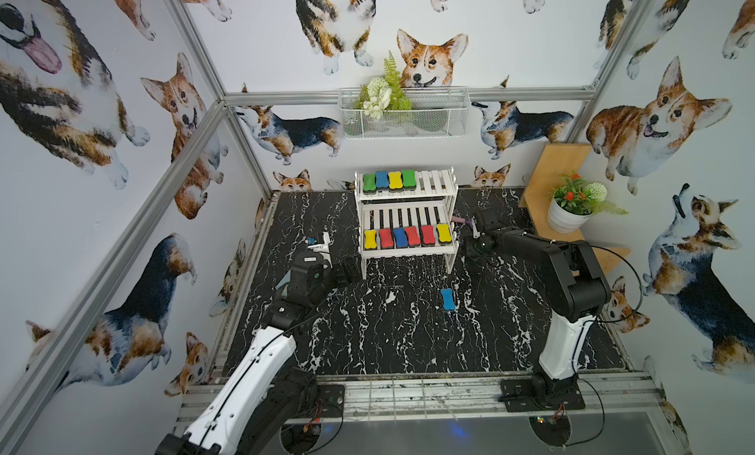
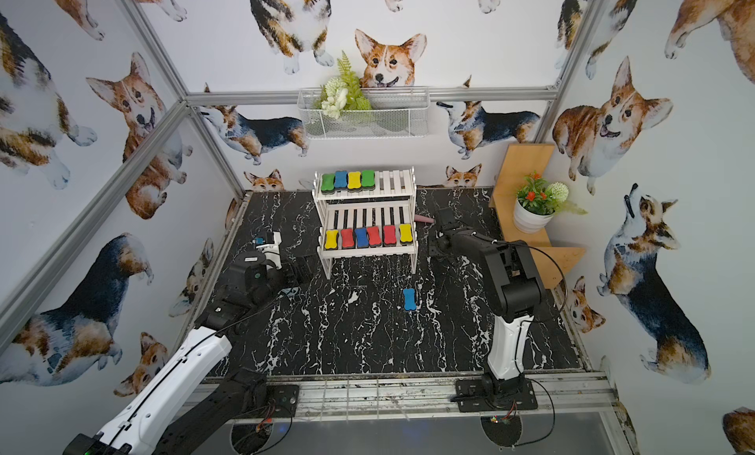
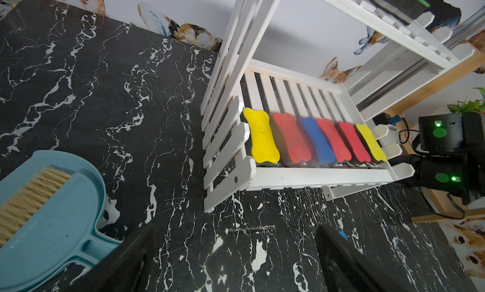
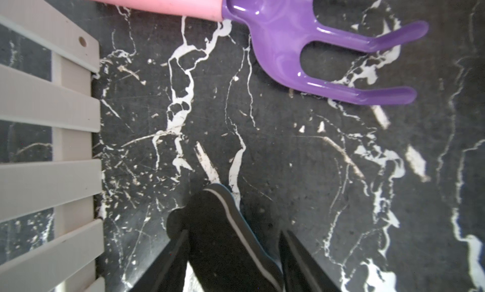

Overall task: Remove the whiteboard erasers from the shelf
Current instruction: Pick up the whiteboard eraser from the center of the board.

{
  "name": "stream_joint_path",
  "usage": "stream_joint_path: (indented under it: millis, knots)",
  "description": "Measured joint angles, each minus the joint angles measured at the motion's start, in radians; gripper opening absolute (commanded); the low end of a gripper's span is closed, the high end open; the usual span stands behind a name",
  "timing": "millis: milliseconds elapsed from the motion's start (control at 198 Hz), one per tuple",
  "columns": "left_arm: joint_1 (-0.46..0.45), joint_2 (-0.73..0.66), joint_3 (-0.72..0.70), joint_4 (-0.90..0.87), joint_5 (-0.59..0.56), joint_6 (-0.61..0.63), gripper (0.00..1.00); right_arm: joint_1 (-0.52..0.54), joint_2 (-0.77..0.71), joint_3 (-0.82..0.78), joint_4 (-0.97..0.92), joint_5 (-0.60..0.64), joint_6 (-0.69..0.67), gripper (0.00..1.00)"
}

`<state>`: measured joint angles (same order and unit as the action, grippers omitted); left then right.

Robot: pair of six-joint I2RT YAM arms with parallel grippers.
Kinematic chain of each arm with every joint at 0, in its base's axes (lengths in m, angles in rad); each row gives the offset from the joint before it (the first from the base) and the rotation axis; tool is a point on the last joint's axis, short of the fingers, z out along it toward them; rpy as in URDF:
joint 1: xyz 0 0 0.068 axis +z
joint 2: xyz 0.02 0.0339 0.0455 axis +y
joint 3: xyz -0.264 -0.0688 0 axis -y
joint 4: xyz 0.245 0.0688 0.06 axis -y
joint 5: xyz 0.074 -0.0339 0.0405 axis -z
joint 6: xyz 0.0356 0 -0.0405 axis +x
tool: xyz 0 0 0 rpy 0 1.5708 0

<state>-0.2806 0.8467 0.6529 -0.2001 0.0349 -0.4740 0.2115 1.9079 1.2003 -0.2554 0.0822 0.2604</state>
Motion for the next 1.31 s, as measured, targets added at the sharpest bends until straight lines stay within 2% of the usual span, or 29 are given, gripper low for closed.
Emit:
stream_joint_path:
  millis: [81, 121, 217, 318, 630, 751, 832, 968, 1109, 1311]
  knots:
    - [0.0, 0.0, 0.0, 0.0, 0.0, 0.0, 0.99, 0.0, 0.0, -0.011, 0.016, -0.004, 0.019, 0.62]
    - [0.0, 0.0, 0.0, 0.0, 0.0, 0.0, 0.99, 0.0, 0.0, -0.019, 0.024, -0.007, 0.022, 0.68]
    - [0.0, 0.0, 0.0, 0.0, 0.0, 0.0, 0.99, 0.003, -0.013, -0.046, 0.042, -0.018, 0.025, 0.67]
    - [0.0, 0.0, 0.0, 0.0, 0.001, 0.0, 0.99, -0.003, -0.042, -0.08, 0.035, -0.023, 0.035, 0.57]
    - [0.0, -0.001, 0.0, 0.0, 0.004, 0.0, 0.99, -0.028, -0.105, -0.145, 0.054, -0.082, 0.104, 0.45]
    - [0.0, -0.002, 0.0, 0.0, 0.004, 0.0, 0.99, -0.029, -0.095, -0.15, 0.063, -0.085, 0.111, 0.34]
    - [0.0, -0.002, 0.0, 0.0, 0.004, 0.0, 0.99, -0.029, -0.095, -0.155, 0.064, -0.085, 0.121, 0.23]
    - [0.0, -0.001, 0.0, 0.0, 0.009, 0.0, 0.99, -0.029, -0.128, -0.178, 0.069, -0.081, 0.129, 0.16]
    - [0.0, 0.0, 0.0, 0.0, 0.024, 0.0, 0.99, -0.029, -0.23, -0.23, 0.077, -0.077, 0.154, 0.11]
    - [0.0, -0.01, 0.025, 0.002, 0.086, -0.03, 0.99, -0.013, -0.564, -0.371, 0.087, -0.086, 0.216, 0.08]
